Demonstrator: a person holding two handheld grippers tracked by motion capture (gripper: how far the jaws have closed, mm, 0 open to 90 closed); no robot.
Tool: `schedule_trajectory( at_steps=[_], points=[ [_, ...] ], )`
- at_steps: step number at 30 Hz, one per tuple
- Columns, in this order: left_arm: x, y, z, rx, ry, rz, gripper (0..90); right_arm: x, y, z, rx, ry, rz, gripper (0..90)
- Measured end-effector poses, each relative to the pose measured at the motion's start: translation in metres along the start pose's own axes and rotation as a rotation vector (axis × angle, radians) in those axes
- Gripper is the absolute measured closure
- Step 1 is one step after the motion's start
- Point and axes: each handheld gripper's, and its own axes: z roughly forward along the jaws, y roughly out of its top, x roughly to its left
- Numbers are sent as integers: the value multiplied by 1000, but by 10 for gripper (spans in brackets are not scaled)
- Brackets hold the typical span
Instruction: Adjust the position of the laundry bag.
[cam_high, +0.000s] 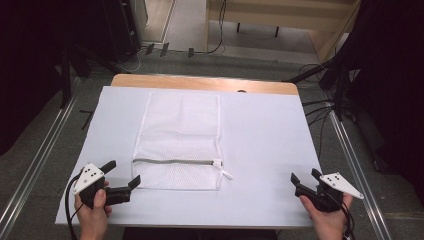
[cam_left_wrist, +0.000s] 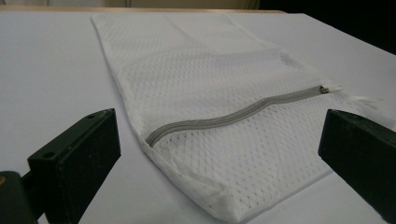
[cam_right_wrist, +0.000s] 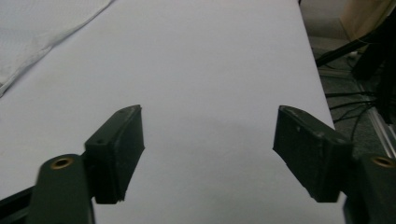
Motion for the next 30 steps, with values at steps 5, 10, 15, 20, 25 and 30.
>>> schedule_trajectory(
  at_steps=[5,10,15,20,25,30],
  points=[
    [3,-1,0,5,10,-10,0,15,7,4,-1,-49,6,355],
    [3,-1,1,11,17,-18,0,48,22,20,-23,83,-55,471],
    [2,0,2,13,20,-13,0,75,37,35,-19,185,-77,521],
    [3,0,2,12,21,-15,0,96,46,51,-11,238,-99,494],
    [3,0,1,10,20,-19,0,132,59,78,61,330,-98,508],
    [4,0,0,8,17,-24,0,156,62,103,124,339,-99,522]
  ],
)
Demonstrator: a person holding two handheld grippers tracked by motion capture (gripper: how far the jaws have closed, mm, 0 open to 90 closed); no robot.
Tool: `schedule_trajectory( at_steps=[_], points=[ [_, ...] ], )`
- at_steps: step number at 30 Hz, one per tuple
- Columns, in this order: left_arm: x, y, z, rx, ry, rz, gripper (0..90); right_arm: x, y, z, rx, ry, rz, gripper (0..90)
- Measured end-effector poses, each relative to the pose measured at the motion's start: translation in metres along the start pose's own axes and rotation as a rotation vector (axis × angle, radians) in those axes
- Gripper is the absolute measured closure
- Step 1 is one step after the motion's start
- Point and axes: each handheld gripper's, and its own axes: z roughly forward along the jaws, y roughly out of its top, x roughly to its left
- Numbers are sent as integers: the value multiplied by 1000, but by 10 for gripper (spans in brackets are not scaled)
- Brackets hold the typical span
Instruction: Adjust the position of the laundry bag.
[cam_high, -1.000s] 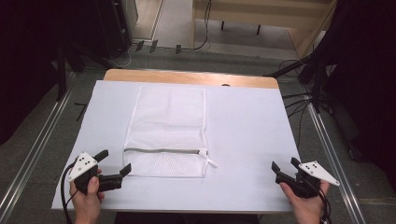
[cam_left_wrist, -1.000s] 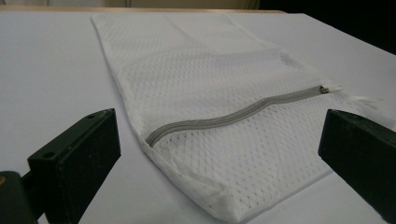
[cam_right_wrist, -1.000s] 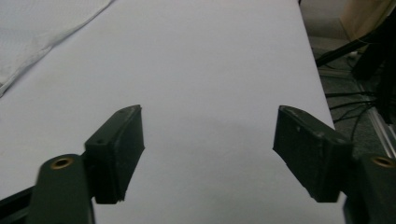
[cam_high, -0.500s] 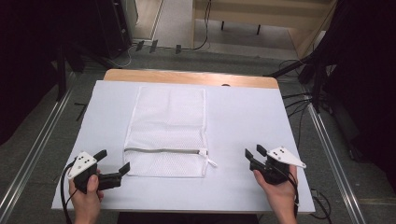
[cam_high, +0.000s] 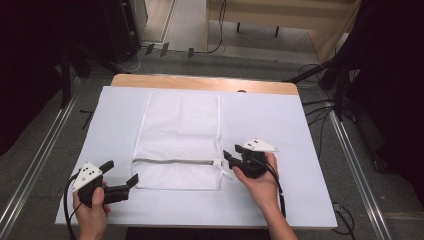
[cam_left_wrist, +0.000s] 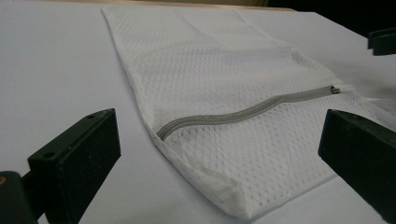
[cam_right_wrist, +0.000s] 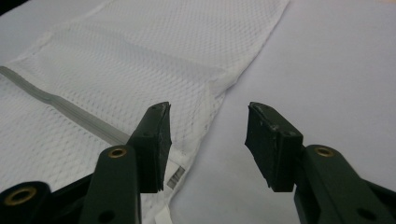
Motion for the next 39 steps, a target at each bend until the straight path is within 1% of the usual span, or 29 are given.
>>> schedule_trajectory(
  at_steps=[3,4,5,10,11,12,13,14,15,16,19,20,22,24,25,26,27,28,29,32,36,38,39],
  points=[
    [0,0,0,2,-4,0,0,6,2,16,40,13,24,568],
    [0,0,0,2,-4,0,0,6,2,16,40,13,24,568],
    [0,0,0,2,-6,-2,0,10,2,25,67,1,39,592],
    [-1,0,1,7,-7,0,0,14,1,39,98,-22,61,628],
    [-1,0,1,8,-9,0,0,15,1,42,111,-33,63,630],
    [-1,0,1,8,-9,0,0,15,1,42,111,-33,63,630],
    [-1,0,1,12,-7,0,0,16,-1,45,128,-56,72,632],
    [0,0,1,12,-6,0,0,17,-2,46,137,-66,80,632],
    [0,0,1,12,-6,0,0,17,-2,46,137,-66,80,632],
    [0,-1,1,11,-6,-2,0,19,-5,46,152,-78,93,632],
    [0,-1,1,11,-8,-4,0,21,-7,46,157,-84,94,645],
    [0,-1,2,11,-9,-7,0,24,-9,45,158,-89,95,685],
    [-1,-1,2,11,-11,-8,0,26,-11,46,153,-117,71,765],
    [-3,-1,2,9,-13,-5,0,26,-11,46,153,-116,65,869],
    [-3,-1,2,9,-13,-5,0,26,-11,46,152,-118,65,900],
    [-3,-1,2,12,-13,-1,0,26,-11,46,152,-118,65,900],
    [-3,-1,2,13,-14,0,0,25,-11,45,148,-108,59,900],
    [-3,-1,2,13,-13,-1,0,25,-10,42,139,-104,46,900],
    [-3,-1,2,12,-16,-2,0,24,-10,40,132,-99,43,900],
    [-2,-2,2,13,-14,-8,0,22,-8,31,112,-85,44,900],
    [-3,-2,2,10,-17,-8,0,16,-8,18,102,-97,43,900],
    [-4,-2,2,10,-16,-8,0,14,-8,16,100,-97,44,900],
    [-4,-2,2,13,-15,-8,0,8,-8,9,95,-106,45,900]
  ],
)
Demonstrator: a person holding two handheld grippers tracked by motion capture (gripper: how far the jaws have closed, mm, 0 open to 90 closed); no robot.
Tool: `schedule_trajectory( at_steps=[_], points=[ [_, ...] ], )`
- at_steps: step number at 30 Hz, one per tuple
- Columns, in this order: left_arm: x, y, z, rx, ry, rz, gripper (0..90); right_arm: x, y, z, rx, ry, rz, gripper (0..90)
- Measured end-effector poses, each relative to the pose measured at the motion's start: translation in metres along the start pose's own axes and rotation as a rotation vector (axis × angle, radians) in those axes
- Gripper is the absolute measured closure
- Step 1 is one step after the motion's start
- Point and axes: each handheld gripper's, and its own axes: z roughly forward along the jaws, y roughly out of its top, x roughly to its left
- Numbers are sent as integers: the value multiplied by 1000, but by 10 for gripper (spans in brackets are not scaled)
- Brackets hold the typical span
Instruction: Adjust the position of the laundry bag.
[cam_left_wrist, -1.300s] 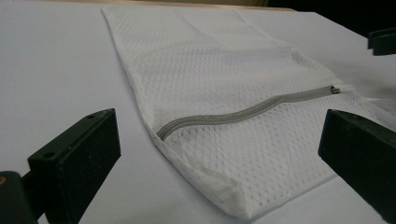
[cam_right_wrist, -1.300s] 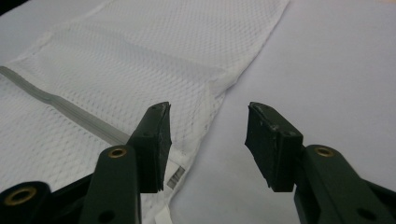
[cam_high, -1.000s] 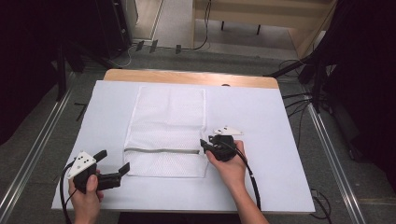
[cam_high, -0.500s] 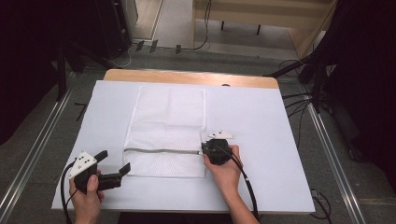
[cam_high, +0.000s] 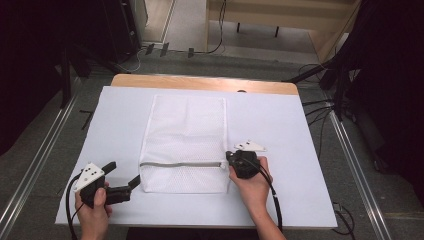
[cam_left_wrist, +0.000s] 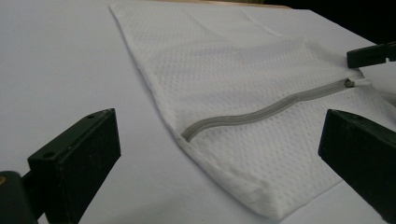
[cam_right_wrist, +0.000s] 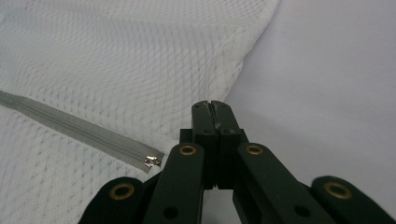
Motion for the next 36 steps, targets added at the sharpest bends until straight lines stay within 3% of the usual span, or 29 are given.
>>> schedule_trajectory(
  at_steps=[13,29,31,32,33,36],
  points=[
    [-1,-1,1,7,3,2,0,-41,-15,-31,1,-42,27,900],
    [-3,-1,3,6,2,-1,0,-48,-37,-41,15,-35,40,900],
    [-3,-1,3,10,-1,6,0,-49,-38,-44,-1,-24,48,809],
    [-3,-1,3,11,-2,7,0,-49,-38,-44,-1,-24,48,809],
    [-3,-2,2,11,0,8,0,-51,-38,-47,-22,-32,47,735],
    [-3,-1,1,-5,-19,-26,0,-54,-37,-62,-71,-18,41,630]
  ],
)
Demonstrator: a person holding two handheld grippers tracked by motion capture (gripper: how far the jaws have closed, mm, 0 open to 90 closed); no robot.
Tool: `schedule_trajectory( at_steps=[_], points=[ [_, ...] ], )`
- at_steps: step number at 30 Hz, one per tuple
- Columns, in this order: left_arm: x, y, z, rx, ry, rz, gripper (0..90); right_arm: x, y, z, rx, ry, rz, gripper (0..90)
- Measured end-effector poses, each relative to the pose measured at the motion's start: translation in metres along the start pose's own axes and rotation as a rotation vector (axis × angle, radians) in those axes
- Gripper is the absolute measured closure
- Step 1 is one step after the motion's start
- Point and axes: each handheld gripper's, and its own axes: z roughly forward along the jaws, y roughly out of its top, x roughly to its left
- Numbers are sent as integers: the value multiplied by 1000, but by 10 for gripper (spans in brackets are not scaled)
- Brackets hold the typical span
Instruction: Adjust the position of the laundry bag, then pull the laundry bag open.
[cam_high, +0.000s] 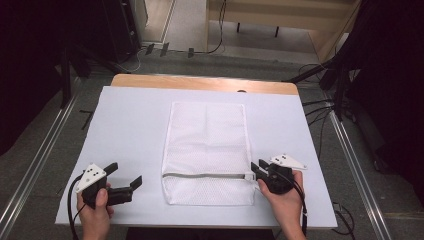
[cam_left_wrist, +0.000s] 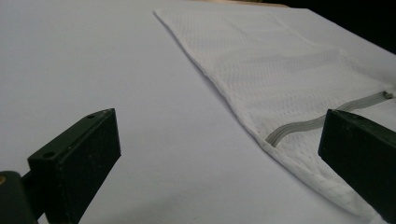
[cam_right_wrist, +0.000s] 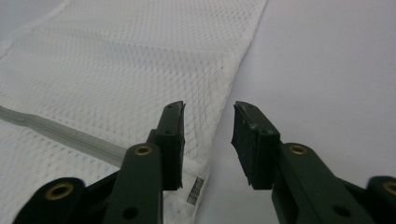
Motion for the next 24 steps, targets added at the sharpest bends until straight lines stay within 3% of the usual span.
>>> schedule_trajectory(
  at_steps=[5,10,15,19,24],
  points=[
    [-2,0,1,9,-3,9,0,-4,-8,-23,-22,23,-20,531],
    [-7,0,2,8,-12,15,0,-7,-27,-35,-15,59,19,494],
    [-14,1,5,10,-19,34,0,-2,-38,-33,39,60,3,473],
    [-22,2,11,7,-41,33,0,-1,-39,-30,47,64,1,474],
    [-35,2,21,27,-65,64,0,-1,-38,-24,57,73,-3,501]
  ],
)
